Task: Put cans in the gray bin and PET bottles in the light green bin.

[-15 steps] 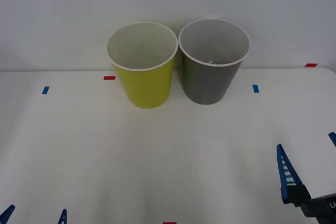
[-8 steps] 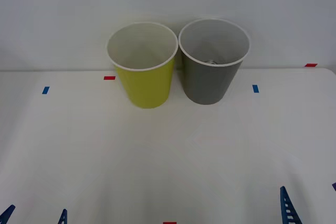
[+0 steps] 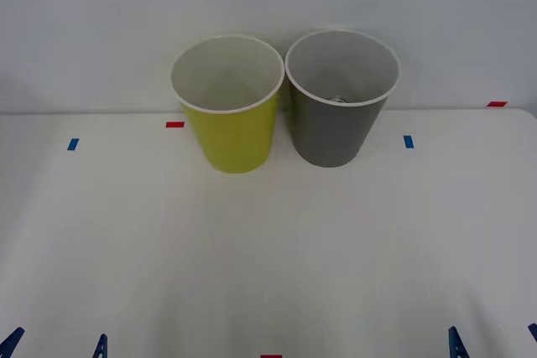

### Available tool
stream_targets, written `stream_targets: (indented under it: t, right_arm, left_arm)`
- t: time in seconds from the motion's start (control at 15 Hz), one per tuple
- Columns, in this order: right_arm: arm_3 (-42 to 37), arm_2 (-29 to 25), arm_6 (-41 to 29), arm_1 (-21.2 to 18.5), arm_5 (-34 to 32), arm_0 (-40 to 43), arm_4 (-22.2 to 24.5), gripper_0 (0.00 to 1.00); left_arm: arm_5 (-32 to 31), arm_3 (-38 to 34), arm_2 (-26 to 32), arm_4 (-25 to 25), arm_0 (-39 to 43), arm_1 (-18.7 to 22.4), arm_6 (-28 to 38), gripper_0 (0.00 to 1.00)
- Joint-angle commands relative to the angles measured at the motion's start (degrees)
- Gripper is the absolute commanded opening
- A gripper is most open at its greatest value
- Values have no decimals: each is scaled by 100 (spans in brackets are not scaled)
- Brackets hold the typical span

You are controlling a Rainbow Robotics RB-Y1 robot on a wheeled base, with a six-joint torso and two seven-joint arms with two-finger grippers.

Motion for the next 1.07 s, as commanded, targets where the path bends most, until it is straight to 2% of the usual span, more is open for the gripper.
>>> stream_targets:
  t: [0.07, 1.07]
  right_arm:
    - [0, -15, -9, -28, 0, 4, -10, 100]
    - [0, -15, -9, -28, 0, 4, -10, 100]
  left_arm:
    - [0, 0, 0, 0, 0, 0, 0, 100]
    - [0, 0, 0, 0, 0, 0, 0, 100]
